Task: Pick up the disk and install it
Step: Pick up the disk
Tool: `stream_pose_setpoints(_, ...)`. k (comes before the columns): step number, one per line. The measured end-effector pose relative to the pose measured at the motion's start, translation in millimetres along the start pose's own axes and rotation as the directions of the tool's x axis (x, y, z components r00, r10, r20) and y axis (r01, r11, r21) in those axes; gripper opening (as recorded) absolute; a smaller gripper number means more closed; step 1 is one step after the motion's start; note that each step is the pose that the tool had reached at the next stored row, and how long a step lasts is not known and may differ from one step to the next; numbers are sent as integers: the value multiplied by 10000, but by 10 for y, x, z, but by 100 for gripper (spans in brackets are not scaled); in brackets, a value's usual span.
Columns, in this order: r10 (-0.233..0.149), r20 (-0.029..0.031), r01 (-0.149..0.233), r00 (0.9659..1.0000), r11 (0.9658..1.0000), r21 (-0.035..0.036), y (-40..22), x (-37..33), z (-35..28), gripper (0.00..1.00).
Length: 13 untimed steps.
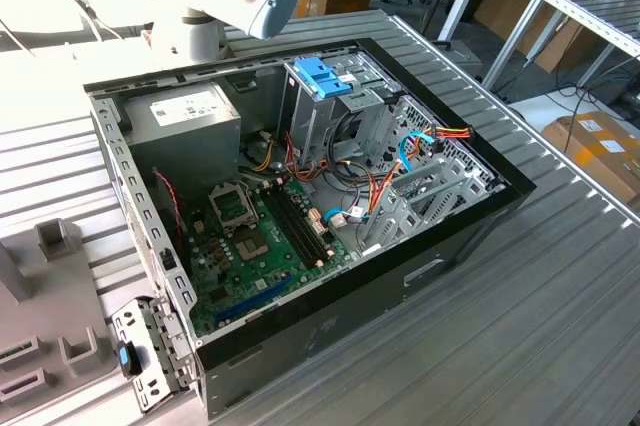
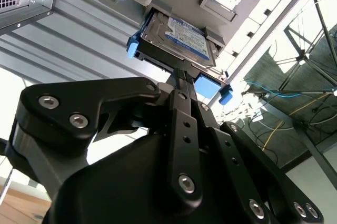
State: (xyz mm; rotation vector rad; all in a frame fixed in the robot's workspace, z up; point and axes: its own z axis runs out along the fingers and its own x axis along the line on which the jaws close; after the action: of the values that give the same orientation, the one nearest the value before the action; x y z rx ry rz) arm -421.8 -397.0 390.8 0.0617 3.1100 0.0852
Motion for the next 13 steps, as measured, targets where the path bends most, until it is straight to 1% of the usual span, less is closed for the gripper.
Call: stream_pose_setpoints(13, -71, -4, 71, 10000, 10000, -2, 0, 0, 0, 11)
